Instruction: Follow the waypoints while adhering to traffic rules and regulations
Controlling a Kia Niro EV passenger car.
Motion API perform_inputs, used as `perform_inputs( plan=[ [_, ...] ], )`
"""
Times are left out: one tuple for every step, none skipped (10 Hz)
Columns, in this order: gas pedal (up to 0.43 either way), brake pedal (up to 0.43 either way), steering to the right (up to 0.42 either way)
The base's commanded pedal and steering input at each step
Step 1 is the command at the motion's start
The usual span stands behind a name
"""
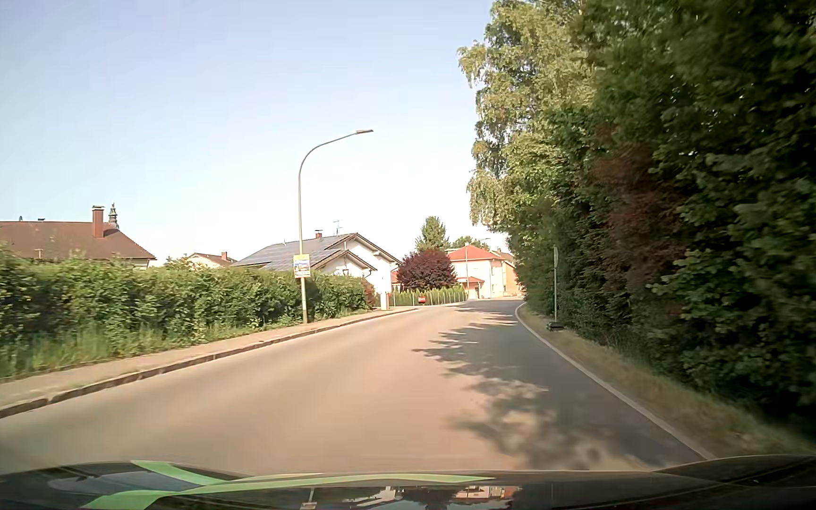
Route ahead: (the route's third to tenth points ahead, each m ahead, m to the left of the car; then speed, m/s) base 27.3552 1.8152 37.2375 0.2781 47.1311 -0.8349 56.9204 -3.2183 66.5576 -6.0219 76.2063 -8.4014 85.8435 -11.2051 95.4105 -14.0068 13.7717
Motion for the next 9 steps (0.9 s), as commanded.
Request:
perform_inputs(
  plan=[
    [0.0,0.0,0.014],
    [0.047,0.0,0.014],
    [0.079,0.0,0.014],
    [0.11,0.0,0.014],
    [0.138,0.0,0.014],
    [0.15,0.0,0.014],
    [0.177,0.0,0.014],
    [0.189,0.0,0.014],
    [0.189,0.0,0.015]
  ],
)
